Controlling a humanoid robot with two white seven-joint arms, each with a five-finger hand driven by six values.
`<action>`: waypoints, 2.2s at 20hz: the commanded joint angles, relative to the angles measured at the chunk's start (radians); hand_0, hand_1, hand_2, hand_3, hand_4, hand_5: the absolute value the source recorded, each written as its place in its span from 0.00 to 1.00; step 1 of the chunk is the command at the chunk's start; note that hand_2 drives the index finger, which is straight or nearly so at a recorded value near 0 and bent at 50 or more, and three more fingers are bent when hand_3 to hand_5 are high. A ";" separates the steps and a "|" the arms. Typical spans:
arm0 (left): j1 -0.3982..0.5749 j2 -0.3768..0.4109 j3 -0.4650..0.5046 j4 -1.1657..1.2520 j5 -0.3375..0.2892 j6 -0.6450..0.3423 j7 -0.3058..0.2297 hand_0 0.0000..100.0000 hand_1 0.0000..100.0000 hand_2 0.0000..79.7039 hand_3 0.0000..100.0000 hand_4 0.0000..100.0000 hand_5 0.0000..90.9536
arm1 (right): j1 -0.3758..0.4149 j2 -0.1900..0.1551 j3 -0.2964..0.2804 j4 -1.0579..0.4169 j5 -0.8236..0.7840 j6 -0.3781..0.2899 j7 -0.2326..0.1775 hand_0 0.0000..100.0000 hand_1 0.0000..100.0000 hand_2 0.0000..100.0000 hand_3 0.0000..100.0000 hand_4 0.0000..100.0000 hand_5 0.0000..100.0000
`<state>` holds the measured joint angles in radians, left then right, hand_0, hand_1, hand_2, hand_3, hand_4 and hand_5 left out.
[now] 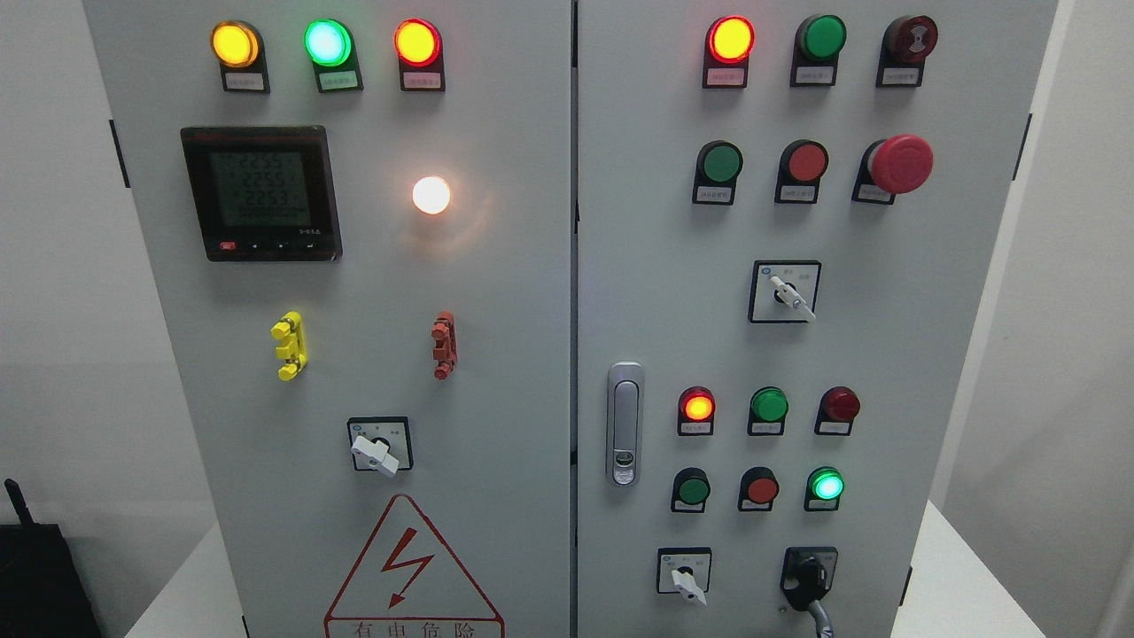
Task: Trip black knob to open circuit
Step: 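Release the black knob and lower the right hand away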
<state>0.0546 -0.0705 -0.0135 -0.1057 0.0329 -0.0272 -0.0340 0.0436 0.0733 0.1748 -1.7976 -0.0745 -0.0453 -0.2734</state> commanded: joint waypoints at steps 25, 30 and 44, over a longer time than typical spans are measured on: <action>-0.002 -0.002 0.001 0.000 0.002 -0.002 0.000 0.12 0.39 0.00 0.00 0.00 0.00 | 0.009 -0.014 -0.035 -0.055 0.002 -0.016 0.029 0.00 0.06 0.04 1.00 1.00 1.00; -0.002 -0.002 0.001 0.000 0.002 -0.002 0.000 0.12 0.39 0.00 0.00 0.00 0.00 | 0.010 -0.014 -0.057 -0.054 0.001 -0.016 0.029 0.00 0.06 0.05 1.00 1.00 1.00; -0.002 -0.002 0.001 0.000 0.002 -0.002 0.000 0.12 0.39 0.00 0.00 0.00 0.00 | 0.030 -0.015 -0.104 -0.057 0.001 -0.021 0.028 0.00 0.06 0.04 1.00 1.00 1.00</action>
<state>0.0546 -0.0705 -0.0135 -0.1057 0.0329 -0.0272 -0.0340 0.0781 0.0607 0.0770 -1.8217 -0.0744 -0.0502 -0.2508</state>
